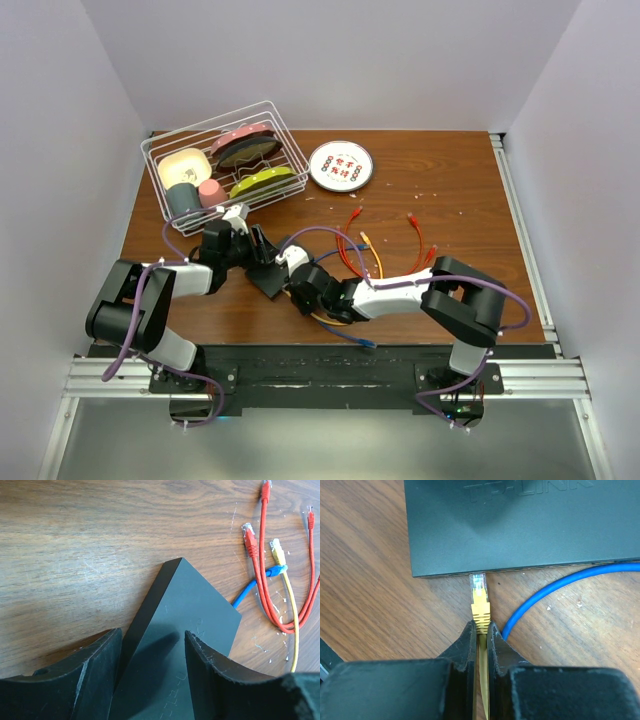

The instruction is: Insert the plug into the switch port

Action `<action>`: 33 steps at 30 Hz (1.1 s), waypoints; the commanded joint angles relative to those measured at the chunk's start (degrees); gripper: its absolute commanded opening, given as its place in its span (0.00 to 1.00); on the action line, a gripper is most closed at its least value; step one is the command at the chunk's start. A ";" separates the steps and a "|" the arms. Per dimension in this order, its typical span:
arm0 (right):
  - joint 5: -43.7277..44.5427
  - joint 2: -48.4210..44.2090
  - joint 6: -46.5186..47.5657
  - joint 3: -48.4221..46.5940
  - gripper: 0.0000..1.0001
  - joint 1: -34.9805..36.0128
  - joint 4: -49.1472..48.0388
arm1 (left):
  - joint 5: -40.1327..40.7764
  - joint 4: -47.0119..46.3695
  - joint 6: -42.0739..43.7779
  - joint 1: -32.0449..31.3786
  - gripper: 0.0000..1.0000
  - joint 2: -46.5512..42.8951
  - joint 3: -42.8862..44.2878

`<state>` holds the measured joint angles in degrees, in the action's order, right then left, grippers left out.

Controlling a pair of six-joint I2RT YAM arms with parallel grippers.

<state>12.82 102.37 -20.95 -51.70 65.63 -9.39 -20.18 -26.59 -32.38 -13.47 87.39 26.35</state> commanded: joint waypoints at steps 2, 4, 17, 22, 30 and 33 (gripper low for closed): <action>3.27 -3.32 -0.58 -0.50 0.00 0.20 -3.27 | -1.79 2.60 -0.40 0.12 0.58 1.29 -1.48; 2.48 -3.05 -0.67 -0.68 0.00 0.12 -3.35 | -2.05 2.33 -0.58 0.12 0.58 1.46 -1.56; 2.82 1.25 -1.29 -2.35 0.00 0.21 -4.67 | -3.54 1.01 -1.28 0.12 0.57 1.90 -2.70; 2.04 3.27 -0.67 -4.02 0.00 0.29 -5.38 | -4.33 0.49 -1.46 0.12 0.57 1.90 -3.50; 3.00 3.10 0.56 -4.72 0.00 0.21 -6.69 | -4.95 0.40 -1.28 0.12 0.56 1.37 -4.90; 2.74 3.54 1.17 -5.25 0.00 0.21 -7.14 | -5.21 0.13 -1.19 0.12 0.56 1.55 -5.34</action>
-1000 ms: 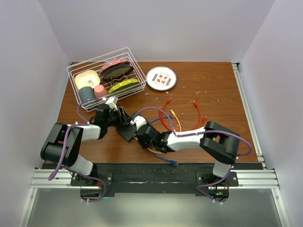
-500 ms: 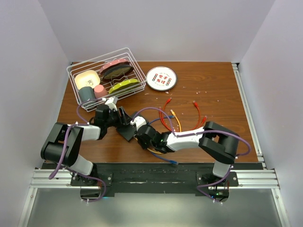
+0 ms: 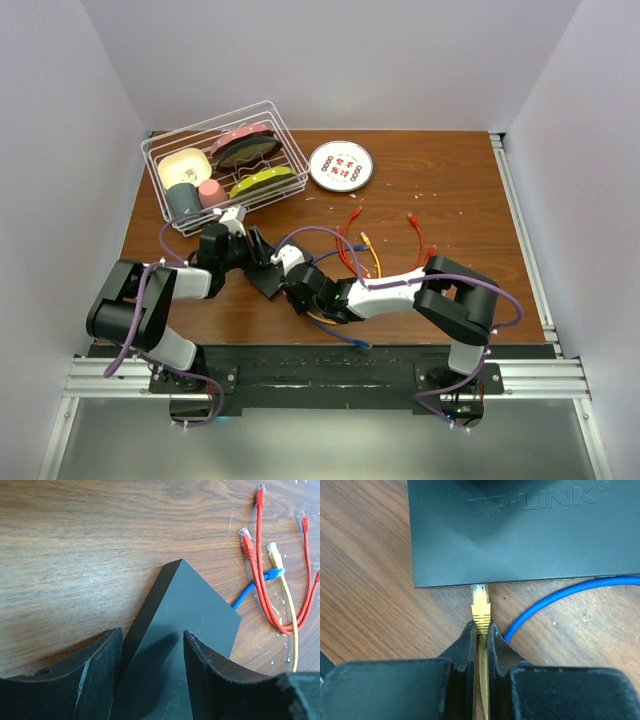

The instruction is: Insert the plug into the switch port

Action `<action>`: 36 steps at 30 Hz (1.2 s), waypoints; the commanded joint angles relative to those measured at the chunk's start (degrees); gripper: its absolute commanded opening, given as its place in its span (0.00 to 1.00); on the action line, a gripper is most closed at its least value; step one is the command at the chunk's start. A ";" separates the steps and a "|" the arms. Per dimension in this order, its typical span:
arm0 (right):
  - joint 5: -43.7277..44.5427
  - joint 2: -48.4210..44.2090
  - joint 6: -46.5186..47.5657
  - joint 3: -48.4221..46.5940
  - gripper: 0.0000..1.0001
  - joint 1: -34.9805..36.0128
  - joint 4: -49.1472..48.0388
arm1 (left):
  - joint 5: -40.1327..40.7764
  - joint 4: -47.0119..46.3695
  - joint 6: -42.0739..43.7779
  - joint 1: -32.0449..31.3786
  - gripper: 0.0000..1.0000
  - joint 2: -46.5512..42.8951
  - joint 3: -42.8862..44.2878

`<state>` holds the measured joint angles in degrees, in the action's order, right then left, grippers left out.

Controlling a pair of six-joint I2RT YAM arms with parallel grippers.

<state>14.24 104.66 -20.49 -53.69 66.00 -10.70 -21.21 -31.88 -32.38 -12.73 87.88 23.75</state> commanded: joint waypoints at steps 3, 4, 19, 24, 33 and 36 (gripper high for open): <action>1.32 2.12 0.72 -4.32 0.00 -0.17 -5.12 | -4.36 5.25 -1.19 -0.63 0.55 1.07 -3.00; 1.23 2.21 0.72 -4.40 0.00 -0.08 -5.30 | -4.54 5.25 -1.11 -0.63 0.55 1.07 -3.09; 1.93 4.14 0.89 -7.57 0.00 -0.26 -4.68 | -8.23 5.25 -2.77 -0.72 0.39 0.37 -5.46; 1.76 4.67 1.42 -9.06 0.00 -0.61 -5.03 | -8.93 5.42 -3.21 -1.24 0.35 0.37 -6.08; 0.88 5.99 2.65 -11.08 0.00 -1.13 -6.79 | -9.81 5.42 -4.62 -3.35 0.27 0.89 -6.78; 0.17 6.78 2.74 -11.96 0.00 -1.57 -7.76 | -10.25 4.90 -5.23 -3.97 0.22 1.16 -7.22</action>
<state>13.96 107.74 -18.13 -60.42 66.13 -3.64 -20.21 -36.99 -32.42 -11.77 87.79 20.32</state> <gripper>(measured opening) 0.056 0.451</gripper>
